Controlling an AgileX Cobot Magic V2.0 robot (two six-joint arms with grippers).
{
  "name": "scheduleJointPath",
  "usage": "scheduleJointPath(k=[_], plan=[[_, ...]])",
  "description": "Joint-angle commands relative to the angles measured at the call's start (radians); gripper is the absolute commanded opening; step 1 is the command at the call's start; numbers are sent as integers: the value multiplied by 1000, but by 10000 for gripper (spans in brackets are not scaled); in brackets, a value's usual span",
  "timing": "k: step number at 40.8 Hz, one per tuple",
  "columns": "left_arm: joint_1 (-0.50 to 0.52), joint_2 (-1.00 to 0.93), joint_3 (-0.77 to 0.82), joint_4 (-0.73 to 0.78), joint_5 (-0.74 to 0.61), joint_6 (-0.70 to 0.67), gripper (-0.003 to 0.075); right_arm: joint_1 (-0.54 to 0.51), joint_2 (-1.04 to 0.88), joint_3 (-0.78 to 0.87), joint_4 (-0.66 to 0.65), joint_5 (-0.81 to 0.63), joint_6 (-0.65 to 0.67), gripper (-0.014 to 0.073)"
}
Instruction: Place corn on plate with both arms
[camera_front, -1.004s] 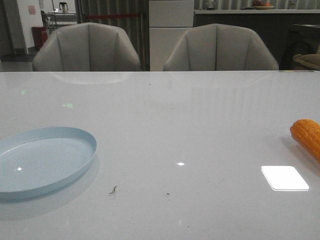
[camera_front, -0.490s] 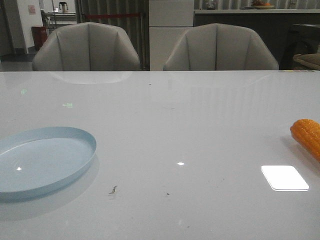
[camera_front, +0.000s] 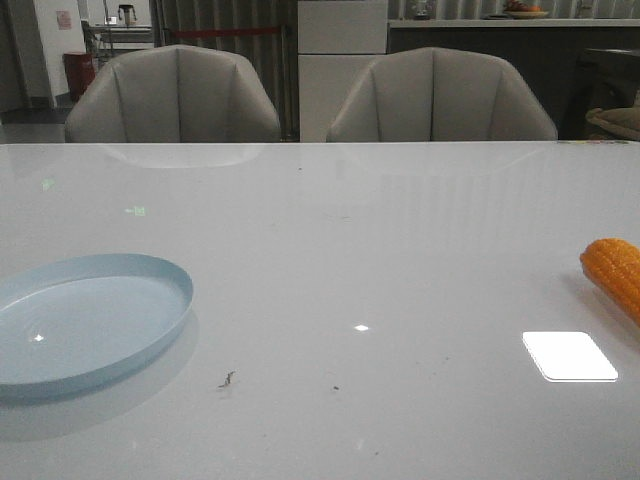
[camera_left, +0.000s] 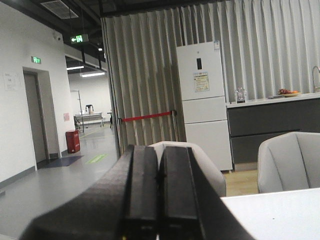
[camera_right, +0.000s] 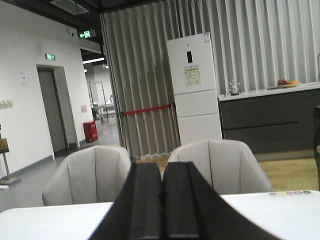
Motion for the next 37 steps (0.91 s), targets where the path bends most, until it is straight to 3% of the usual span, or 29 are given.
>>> scheduleJointPath(k=[1, 8, 24, 34, 37], plan=[[0, 103, -84, 0, -58, -6, 94, -5, 106, -61, -12, -70, -5, 58], [0, 232, -98, -7, -50, -6, 94, -5, 241, -61, -12, -11, -5, 58], [0, 387, -96, -9, 189, -6, 94, -5, 439, -61, -12, 244, -5, 58], [0, 391, -96, -76, 238, -6, 95, -5, 463, -61, -12, 262, -5, 65], [0, 391, -96, -101, 251, -6, 97, -5, 463, -61, -12, 273, -5, 118]])
